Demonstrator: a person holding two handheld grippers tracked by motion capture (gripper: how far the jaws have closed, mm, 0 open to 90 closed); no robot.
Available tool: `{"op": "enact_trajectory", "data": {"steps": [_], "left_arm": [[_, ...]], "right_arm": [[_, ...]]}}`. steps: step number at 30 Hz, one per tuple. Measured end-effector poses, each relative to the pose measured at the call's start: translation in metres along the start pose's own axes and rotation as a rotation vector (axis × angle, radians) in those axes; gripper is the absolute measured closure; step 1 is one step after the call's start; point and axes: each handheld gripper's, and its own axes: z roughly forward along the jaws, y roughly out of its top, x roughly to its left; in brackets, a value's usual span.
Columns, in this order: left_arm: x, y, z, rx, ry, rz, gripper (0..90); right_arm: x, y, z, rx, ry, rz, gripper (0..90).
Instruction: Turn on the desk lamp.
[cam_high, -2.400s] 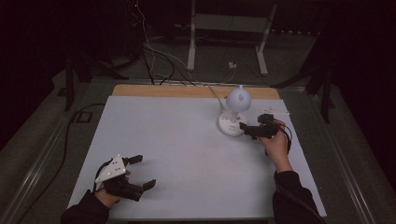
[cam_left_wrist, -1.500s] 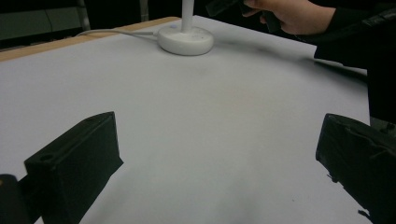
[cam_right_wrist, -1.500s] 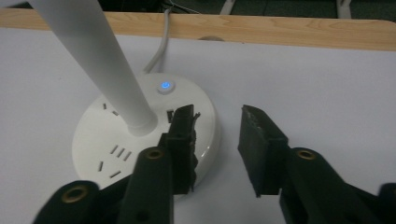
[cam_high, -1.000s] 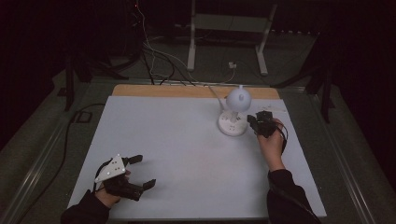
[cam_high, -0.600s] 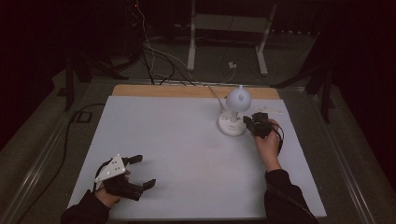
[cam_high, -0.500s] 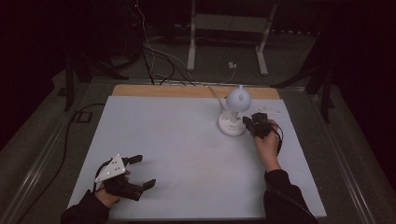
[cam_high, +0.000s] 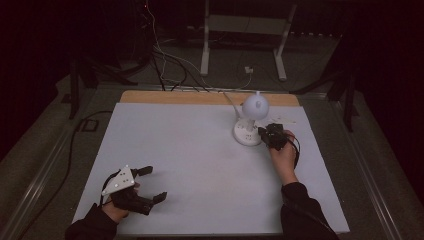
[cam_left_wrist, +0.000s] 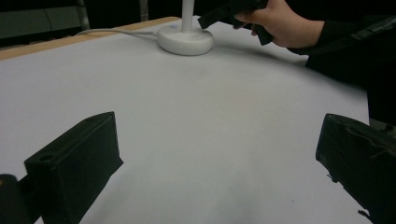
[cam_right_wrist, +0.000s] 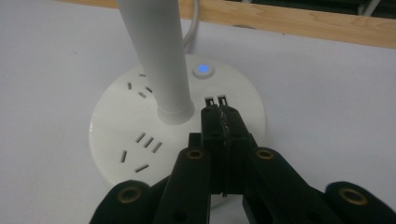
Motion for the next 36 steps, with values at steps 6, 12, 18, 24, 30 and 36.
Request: {"op": "enact_trajectory", "data": {"steps": [6,12,18,24,30,36], "left_arm": [[-0.0001,-0.0001,-0.0001,0.001,0.000,0.001,0.3],[-0.0002,-0.0001,-0.0001,0.002,-0.003,0.003,0.3],[-0.0002,-0.0001,0.0000,0.003,-0.004,0.002,0.3],[-0.0003,-0.0002,0.0001,0.003,-0.006,0.002,0.3],[-0.0002,-0.0003,0.0002,0.004,-0.006,0.002,0.3],[-0.0006,-0.0003,0.0004,0.004,-0.007,0.003,0.3]], "right_arm": [[-0.0005,-0.0008,0.0017,0.000,-0.009,-0.008,90.0],[-0.0005,-0.0016,0.0030,0.003,-0.012,-0.012,90.0],[0.0005,-0.0015,0.0033,0.004,-0.011,-0.019,90.0],[-0.0003,-0.0018,0.0029,0.005,-0.009,-0.015,90.0],[-0.0010,-0.0013,0.0029,0.012,-0.007,-0.015,90.0],[-0.0019,-0.0018,0.0026,0.010,-0.003,-0.013,90.0]]}}
